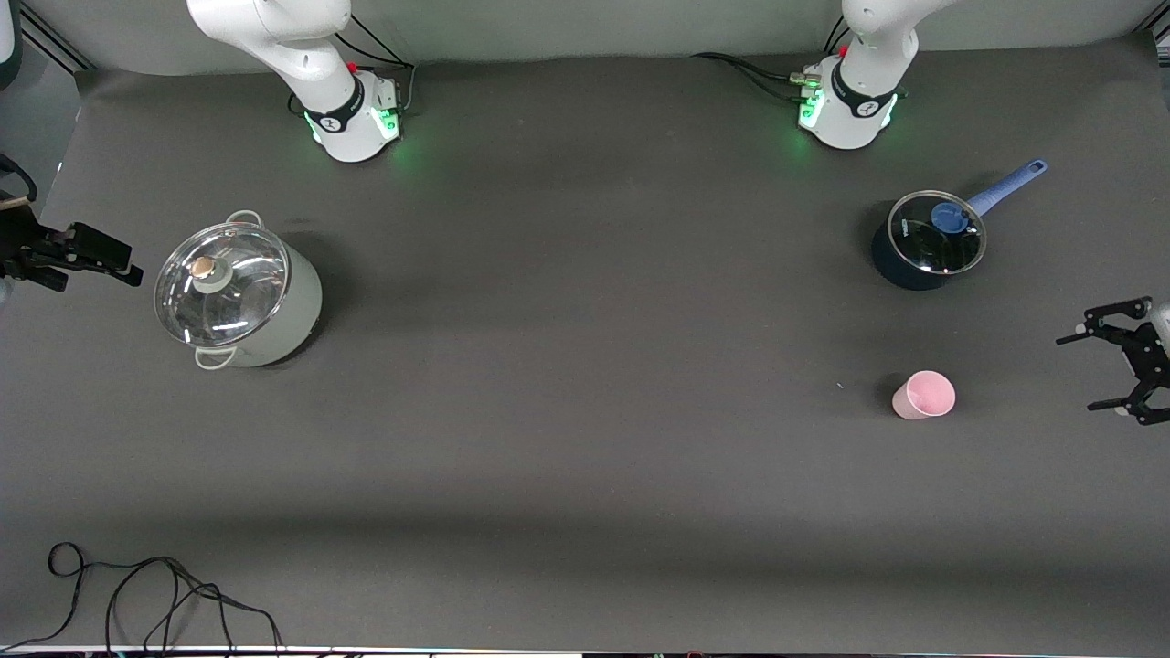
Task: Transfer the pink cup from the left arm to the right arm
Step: 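Lower the open left gripper around the pink cup, then close the left gripper on the pink cup and lift it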
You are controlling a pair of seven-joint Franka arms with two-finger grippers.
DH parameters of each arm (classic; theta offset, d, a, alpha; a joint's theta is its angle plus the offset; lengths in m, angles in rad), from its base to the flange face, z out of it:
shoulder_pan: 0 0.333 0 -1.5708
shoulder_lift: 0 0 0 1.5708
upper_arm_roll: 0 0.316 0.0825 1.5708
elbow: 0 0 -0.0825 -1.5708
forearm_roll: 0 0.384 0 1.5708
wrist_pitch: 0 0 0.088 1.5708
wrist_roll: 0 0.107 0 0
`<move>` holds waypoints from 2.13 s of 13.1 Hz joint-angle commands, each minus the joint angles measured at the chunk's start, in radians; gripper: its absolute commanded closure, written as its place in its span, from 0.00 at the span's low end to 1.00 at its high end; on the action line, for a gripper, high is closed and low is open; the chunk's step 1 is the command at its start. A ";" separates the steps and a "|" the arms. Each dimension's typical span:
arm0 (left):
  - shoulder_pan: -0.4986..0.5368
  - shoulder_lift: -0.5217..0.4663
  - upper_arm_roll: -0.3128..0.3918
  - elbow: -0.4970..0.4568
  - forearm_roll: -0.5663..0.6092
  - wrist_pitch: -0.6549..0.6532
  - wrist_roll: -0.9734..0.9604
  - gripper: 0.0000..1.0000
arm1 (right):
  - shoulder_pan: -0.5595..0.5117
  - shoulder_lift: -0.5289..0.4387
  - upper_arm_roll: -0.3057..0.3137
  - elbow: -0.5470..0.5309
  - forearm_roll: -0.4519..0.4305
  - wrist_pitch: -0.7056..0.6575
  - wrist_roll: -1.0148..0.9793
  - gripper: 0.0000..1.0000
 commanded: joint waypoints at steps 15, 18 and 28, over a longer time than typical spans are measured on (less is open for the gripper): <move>0.173 0.471 -0.014 0.022 -0.471 -0.048 0.705 0.03 | -0.001 0.007 -0.002 0.015 -0.010 -0.010 -0.020 0.00; 0.172 0.518 -0.016 0.022 -0.501 -0.093 0.732 0.02 | -0.001 0.007 -0.002 0.013 -0.010 -0.010 -0.020 0.00; 0.111 0.602 -0.050 0.015 -0.559 -0.131 0.759 0.02 | -0.001 0.009 -0.004 0.011 -0.010 -0.010 -0.019 0.00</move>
